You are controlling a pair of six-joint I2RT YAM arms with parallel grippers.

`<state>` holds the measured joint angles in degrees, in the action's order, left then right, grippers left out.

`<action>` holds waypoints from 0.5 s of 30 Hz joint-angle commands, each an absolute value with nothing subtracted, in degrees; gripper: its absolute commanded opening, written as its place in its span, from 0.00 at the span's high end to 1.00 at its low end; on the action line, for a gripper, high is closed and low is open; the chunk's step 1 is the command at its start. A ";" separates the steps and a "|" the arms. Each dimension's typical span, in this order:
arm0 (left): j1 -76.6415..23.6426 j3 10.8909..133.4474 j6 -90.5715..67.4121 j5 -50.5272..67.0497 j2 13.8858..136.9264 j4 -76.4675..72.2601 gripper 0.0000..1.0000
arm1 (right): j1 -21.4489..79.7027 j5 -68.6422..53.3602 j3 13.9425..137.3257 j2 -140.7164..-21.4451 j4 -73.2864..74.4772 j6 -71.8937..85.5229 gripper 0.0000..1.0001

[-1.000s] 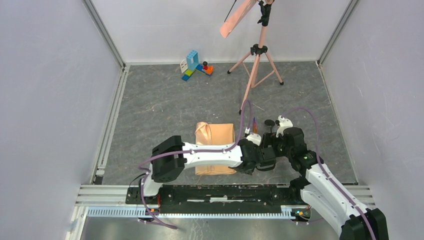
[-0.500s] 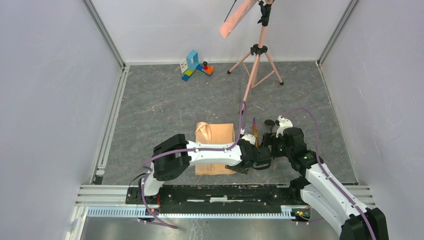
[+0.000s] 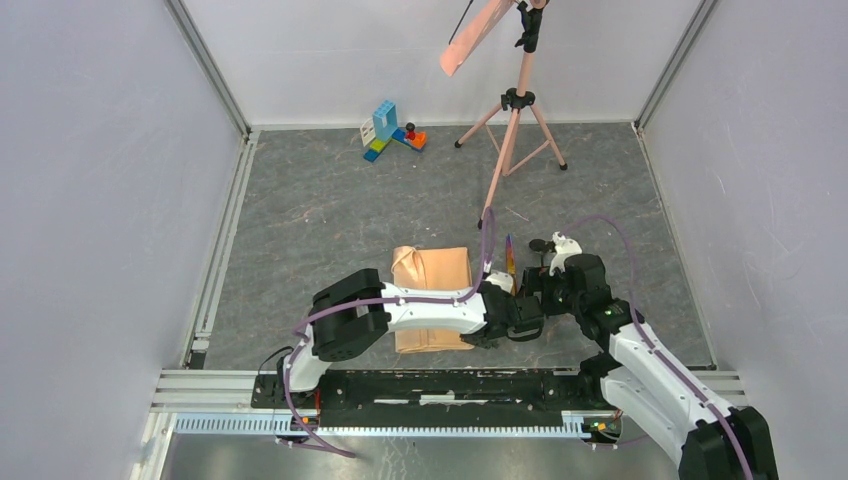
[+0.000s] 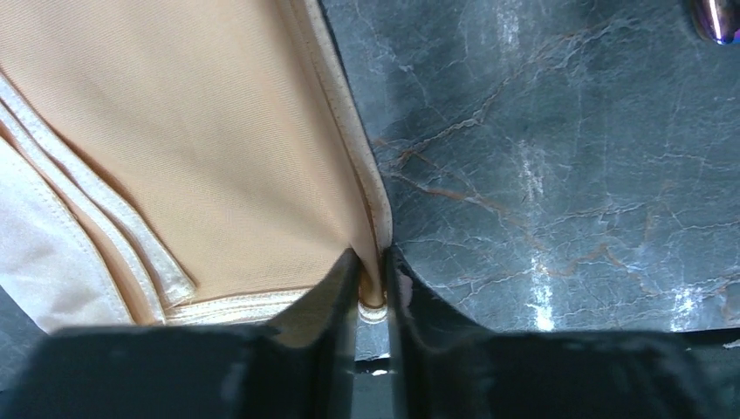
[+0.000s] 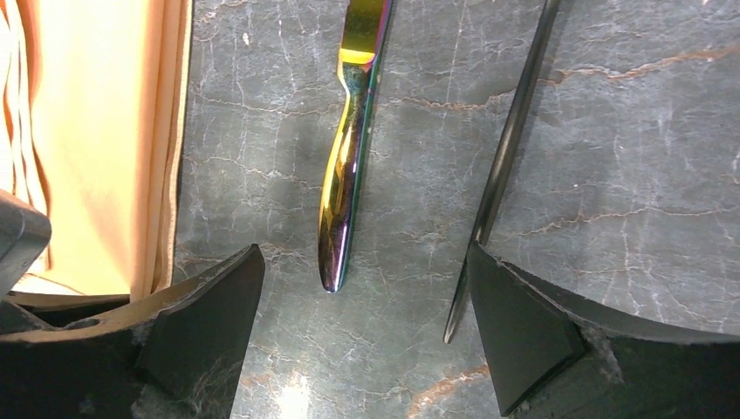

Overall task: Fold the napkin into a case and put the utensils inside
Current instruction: Pick up the 2/3-rectangle-folded napkin at the center of the board.

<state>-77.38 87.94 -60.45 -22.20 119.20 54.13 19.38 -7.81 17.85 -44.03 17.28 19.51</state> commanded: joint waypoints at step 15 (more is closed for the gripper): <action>-76.29 80.31 -56.13 -25.04 105.98 51.25 0.98 | 19.03 -29.05 18.32 -61.57 -9.28 33.29 0.05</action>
<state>-76.47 81.10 -59.33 -22.57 110.87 53.23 19.31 -22.57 16.95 -57.19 2.70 26.13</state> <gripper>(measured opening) 0.041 0.950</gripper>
